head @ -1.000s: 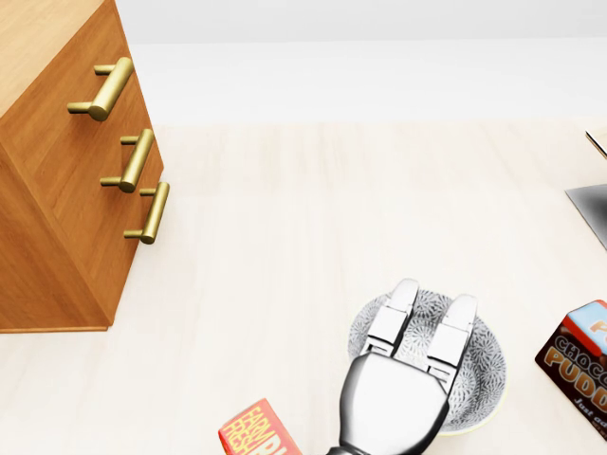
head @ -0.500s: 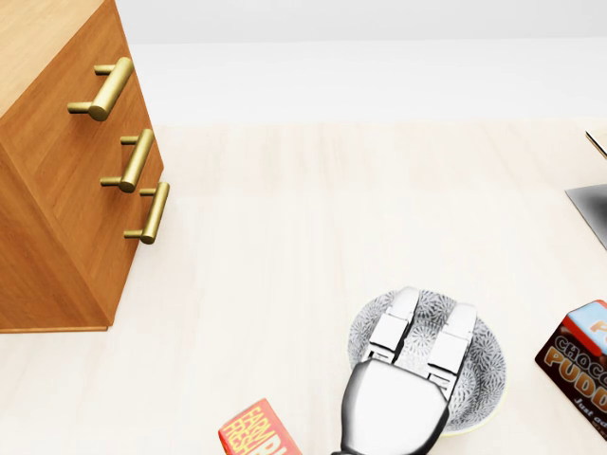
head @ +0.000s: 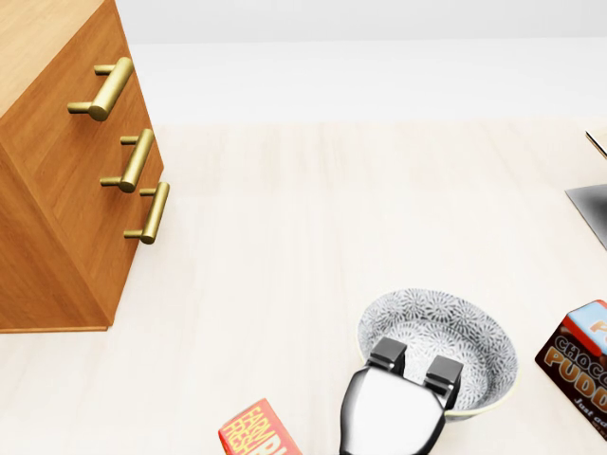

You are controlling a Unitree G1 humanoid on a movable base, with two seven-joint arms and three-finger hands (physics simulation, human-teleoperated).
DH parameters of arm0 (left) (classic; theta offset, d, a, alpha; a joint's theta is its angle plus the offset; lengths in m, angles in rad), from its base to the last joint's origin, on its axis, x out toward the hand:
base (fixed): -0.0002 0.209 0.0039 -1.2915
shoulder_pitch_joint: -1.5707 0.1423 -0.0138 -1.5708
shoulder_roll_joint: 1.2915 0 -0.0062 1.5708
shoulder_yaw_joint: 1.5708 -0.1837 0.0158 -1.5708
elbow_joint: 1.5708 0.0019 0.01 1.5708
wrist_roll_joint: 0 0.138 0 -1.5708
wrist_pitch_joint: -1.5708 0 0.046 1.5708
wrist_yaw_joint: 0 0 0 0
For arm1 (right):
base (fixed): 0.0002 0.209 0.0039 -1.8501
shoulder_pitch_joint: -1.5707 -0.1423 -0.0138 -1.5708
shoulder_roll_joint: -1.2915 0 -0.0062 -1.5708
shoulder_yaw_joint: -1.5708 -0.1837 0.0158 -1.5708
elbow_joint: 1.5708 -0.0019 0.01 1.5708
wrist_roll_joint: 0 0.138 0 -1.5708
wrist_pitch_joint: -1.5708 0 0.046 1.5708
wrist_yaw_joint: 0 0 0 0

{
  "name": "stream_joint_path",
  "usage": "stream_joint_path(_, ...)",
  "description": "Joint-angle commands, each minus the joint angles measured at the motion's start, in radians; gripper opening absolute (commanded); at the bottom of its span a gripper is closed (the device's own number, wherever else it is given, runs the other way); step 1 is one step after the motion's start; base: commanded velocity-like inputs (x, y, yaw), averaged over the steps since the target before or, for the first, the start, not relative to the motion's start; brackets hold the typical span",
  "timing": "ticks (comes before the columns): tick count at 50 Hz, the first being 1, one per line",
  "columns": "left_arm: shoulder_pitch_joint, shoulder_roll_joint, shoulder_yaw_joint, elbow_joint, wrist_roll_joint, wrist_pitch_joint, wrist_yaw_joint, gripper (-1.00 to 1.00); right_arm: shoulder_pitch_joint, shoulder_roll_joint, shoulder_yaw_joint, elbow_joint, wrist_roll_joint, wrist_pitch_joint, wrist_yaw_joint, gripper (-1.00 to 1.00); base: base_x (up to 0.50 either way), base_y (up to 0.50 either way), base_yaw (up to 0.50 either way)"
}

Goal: Close the top drawer of the cabinet and put the bowl on top of it.

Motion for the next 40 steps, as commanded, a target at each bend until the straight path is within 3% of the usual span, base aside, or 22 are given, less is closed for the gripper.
stream_joint_path(1, 0.003, 0.000, -0.006, -0.019, 0.014, 0.000, 0.018, -1.00, -0.001, 0.007, -0.005, 0.000, 0.002, 0.002, 0.009, 1.00, 0.00, 0.00, 0.00)
stream_joint_path(7, -0.006, 0.000, 0.005, -0.031, 0.019, 0.000, 0.011, -1.00, -0.018, 0.025, -0.020, 0.000, -0.001, 0.017, 0.025, 1.00, 0.00, 0.00, 0.00)
stream_joint_path(19, 0.006, 0.016, -0.002, -0.139, 0.042, 0.000, -0.053, -1.00, 0.004, 0.012, 0.000, 0.000, 0.001, -0.003, 0.015, 1.00, 0.00, 0.00, 0.00)
stream_joint_path(31, 0.001, 0.038, 0.010, -0.293, 0.090, 0.000, -0.173, -1.00, 0.021, -0.002, 0.023, 0.000, -0.006, -0.018, 0.005, 1.00, 0.00, 0.00, 0.00)
stream_joint_path(40, 0.007, 0.045, -0.004, -0.485, 0.130, 0.000, -0.307, -1.00, 0.019, -0.003, 0.020, 0.000, -0.004, -0.017, 0.006, 1.00, 0.00, 0.00, 0.00)
